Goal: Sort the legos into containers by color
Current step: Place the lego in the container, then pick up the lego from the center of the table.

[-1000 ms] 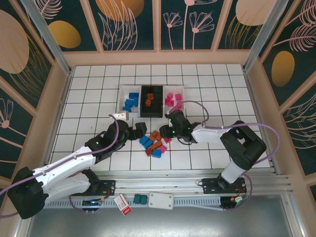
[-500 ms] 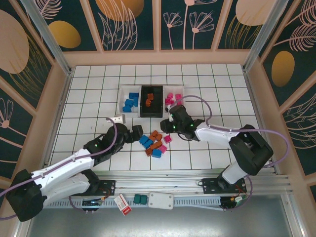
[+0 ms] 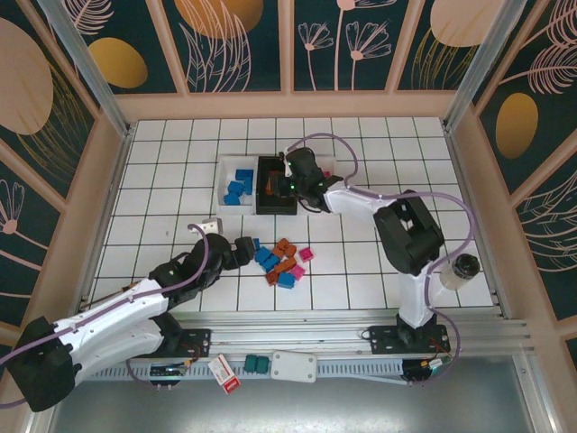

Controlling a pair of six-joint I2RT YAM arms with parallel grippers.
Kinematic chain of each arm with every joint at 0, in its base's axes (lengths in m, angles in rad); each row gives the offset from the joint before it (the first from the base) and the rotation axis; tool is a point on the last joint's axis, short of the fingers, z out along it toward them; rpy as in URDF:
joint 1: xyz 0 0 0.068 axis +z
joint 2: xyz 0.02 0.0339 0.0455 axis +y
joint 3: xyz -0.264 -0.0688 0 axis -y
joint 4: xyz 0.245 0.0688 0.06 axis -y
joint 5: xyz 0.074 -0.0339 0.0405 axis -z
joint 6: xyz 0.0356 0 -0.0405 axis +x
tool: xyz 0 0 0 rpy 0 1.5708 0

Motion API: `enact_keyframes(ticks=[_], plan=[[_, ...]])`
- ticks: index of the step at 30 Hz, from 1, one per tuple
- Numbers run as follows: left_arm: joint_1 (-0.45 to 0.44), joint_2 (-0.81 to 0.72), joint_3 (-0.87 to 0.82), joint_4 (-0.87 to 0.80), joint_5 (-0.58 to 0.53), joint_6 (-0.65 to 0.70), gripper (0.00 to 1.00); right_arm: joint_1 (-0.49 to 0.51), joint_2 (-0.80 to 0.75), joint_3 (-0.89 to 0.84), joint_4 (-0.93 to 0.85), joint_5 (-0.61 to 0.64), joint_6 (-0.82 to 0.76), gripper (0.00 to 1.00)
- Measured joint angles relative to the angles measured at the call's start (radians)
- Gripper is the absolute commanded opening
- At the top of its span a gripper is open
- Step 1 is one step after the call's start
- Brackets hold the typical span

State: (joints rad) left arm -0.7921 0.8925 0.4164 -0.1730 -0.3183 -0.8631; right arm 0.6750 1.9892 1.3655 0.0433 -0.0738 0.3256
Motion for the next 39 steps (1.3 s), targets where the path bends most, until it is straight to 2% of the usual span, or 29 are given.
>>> enact_keyframes(ticks=[3, 7, 10, 14, 21, 25, 30, 39], plan=[[0.000, 0.002, -0.006, 0.000, 0.006, -0.007, 0.97, -0.003, 0.040, 0.054, -0.011, -0.003, -0.011, 0.54], [0.000, 0.014, -0.006, -0.001, 0.019, -0.011, 0.99, -0.003, 0.043, 0.087, -0.013, -0.006, -0.008, 0.65], [0.000, 0.013, -0.006, -0.005, 0.021, -0.011, 0.99, 0.000, 0.024, 0.069, -0.014, -0.006, -0.011, 0.67], [0.000, -0.002, -0.006, -0.021, 0.017, -0.011, 0.99, 0.023, -0.087, -0.057, -0.016, -0.006, -0.011, 0.67], [0.000, -0.026, 0.018, -0.059, -0.030, -0.007, 0.99, 0.170, -0.253, -0.256, -0.030, -0.006, -0.040, 0.63], [0.000, -0.030, 0.051, -0.104, -0.078, -0.006, 0.99, 0.251, -0.250, -0.297, -0.069, 0.000, -0.064, 0.66], [0.000, -0.083, 0.085, -0.176, -0.139, -0.006, 0.99, 0.292, -0.187, -0.262, -0.074, 0.024, -0.086, 0.80], [0.000, -0.219, 0.100, -0.259, -0.193, -0.006, 0.99, 0.324, 0.000, -0.118, -0.085, 0.079, -0.085, 0.82]])
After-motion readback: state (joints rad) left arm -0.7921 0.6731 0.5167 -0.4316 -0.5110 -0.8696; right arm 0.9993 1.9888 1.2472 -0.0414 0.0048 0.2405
